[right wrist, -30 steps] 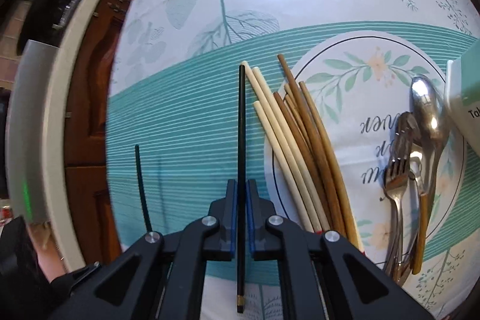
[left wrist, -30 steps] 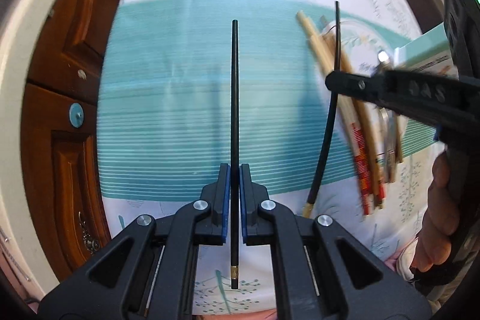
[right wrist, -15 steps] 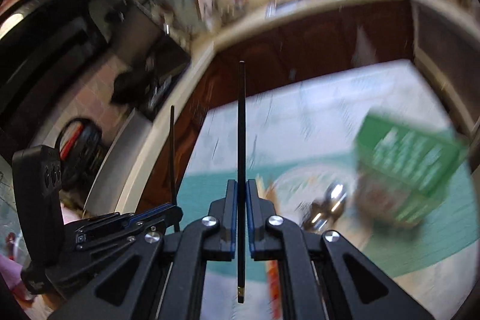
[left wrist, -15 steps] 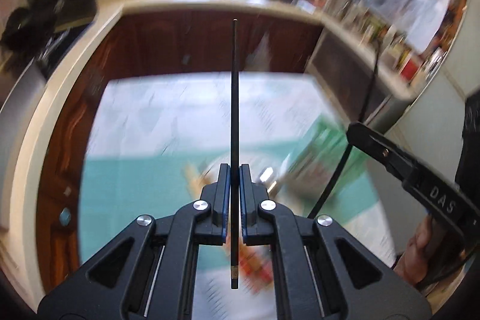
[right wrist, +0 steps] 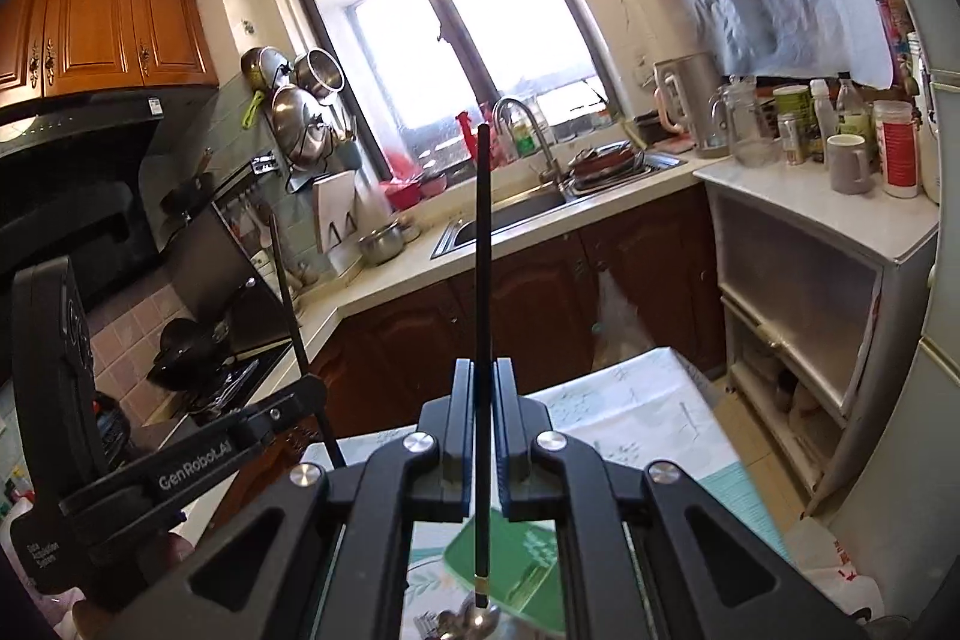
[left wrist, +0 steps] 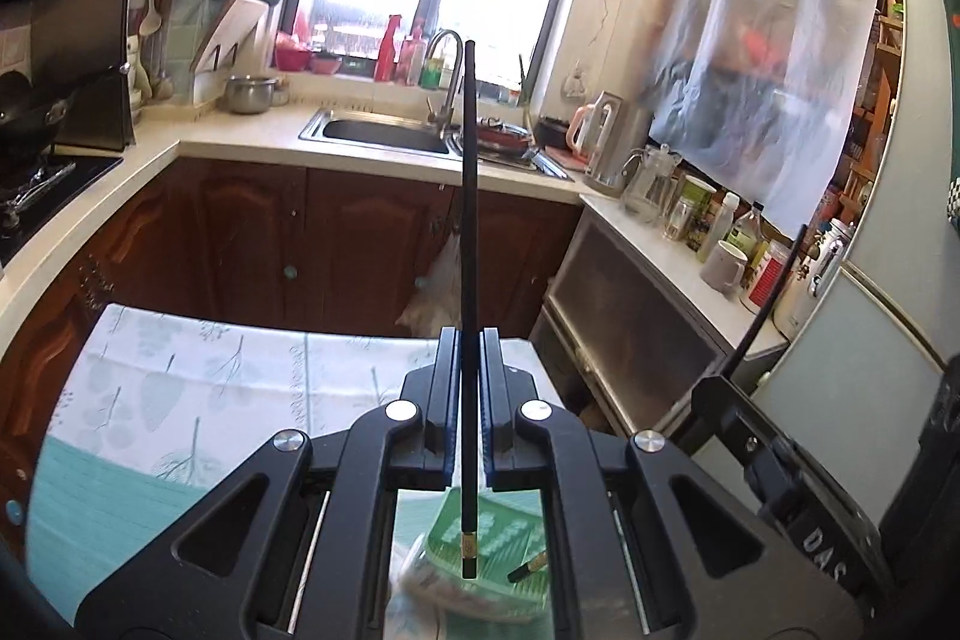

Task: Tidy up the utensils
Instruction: 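Lift the black chopsticks with the right tool and drop them into the green holder, then withdraw the right tool from the holder back over the chopstick pile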

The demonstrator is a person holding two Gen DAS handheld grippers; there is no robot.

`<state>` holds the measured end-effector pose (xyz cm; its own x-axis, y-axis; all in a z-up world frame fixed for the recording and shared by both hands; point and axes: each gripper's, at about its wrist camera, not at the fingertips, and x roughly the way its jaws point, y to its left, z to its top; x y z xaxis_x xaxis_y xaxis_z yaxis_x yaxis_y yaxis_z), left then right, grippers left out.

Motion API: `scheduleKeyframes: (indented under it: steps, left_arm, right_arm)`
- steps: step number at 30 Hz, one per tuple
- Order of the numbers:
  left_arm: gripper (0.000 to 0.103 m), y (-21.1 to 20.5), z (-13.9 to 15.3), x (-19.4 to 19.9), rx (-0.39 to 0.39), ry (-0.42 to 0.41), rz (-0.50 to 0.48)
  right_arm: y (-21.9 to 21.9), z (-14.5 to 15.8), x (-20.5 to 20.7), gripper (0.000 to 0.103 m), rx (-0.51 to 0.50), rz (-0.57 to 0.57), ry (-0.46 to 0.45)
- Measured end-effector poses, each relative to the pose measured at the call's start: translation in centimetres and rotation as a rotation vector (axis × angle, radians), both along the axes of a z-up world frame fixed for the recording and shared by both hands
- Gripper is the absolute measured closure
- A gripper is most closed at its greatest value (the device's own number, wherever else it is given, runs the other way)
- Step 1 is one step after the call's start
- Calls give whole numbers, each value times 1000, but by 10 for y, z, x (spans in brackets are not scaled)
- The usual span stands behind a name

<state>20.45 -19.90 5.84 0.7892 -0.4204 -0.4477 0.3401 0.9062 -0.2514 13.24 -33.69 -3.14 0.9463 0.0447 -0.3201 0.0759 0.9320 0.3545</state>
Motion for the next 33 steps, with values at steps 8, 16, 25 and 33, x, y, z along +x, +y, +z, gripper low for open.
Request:
scheduleKeyframes:
  steps: [8,16,25,33]
  left_arm:
    - [99,-25,-50,14,32,-13,20]
    - [99,-3,-110,16,28,92,29]
    - [78,37,-133,-5,27,258,3]
    - [59,84,-142,-44,22,359,65]
  right_arm:
    - [-4,-21,6,98,-44,-17,-26]
    - [31,-49,28,97,-208,106,113]
    - [40,-70,19,84,-176,195,234]
    - [50,-65,12,83,-167,194,237]
